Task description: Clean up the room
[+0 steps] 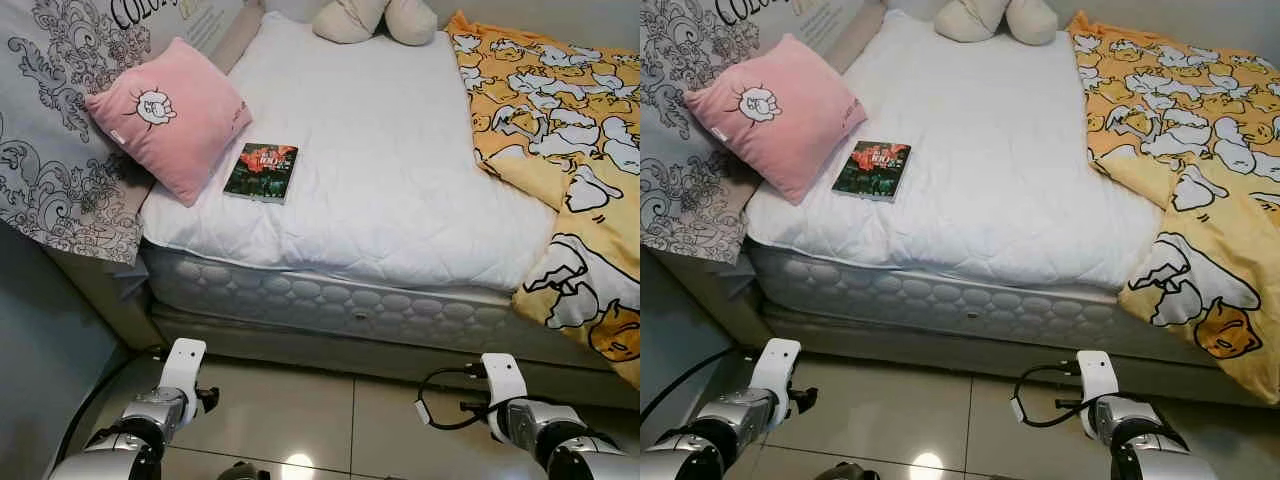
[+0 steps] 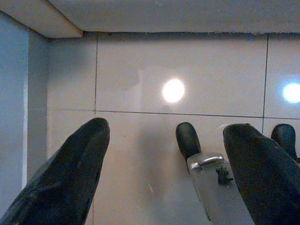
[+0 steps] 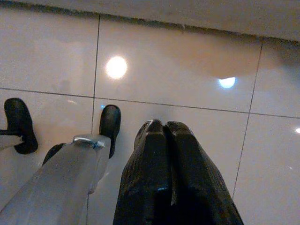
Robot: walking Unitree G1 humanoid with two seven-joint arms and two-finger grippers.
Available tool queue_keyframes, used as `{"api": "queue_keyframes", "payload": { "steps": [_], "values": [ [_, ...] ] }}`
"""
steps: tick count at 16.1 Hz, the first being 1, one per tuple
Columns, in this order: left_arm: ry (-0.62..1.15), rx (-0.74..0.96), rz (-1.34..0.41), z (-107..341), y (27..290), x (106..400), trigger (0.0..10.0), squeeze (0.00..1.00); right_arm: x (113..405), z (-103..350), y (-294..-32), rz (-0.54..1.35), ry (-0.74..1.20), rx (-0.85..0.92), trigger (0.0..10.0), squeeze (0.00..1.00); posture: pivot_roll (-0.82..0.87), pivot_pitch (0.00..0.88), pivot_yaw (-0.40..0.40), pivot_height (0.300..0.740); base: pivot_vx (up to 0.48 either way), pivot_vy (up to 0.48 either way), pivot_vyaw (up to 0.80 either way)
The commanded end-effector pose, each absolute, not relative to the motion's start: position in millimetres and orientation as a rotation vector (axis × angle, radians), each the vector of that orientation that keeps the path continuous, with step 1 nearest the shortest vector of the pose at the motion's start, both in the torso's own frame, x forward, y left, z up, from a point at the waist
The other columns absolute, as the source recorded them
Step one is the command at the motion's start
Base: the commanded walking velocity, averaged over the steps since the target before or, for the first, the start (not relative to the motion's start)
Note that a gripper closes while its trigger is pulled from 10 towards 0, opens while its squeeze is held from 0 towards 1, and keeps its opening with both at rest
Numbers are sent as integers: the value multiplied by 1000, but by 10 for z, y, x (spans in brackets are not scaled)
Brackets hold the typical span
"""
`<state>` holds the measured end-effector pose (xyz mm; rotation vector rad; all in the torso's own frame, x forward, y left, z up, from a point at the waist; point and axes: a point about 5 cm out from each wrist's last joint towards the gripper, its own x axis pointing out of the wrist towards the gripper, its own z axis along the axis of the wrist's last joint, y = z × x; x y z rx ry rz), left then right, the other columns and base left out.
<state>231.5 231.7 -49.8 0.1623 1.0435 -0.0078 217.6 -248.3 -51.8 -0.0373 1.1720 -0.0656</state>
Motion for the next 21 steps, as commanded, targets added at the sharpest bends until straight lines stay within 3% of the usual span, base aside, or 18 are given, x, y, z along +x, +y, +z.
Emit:
{"api": "queue_keyframes", "payload": {
  "steps": [1, 21],
  "values": [
    [1032, 163, -2, -484, 2327, 2333, 10000, 0, 2192, -506, -2493, -78, 1163, -37, 10000, 0, -78, 0, -32, 740, 0, 0, 0],
    [1001, 107, 64, -401, 2433, 2409, 10000, 0, 2235, -485, -2497, -100, 1137, -73, 10000, 0, -66, 0, -49, 740, 0, 0, 0]
  ]
}}
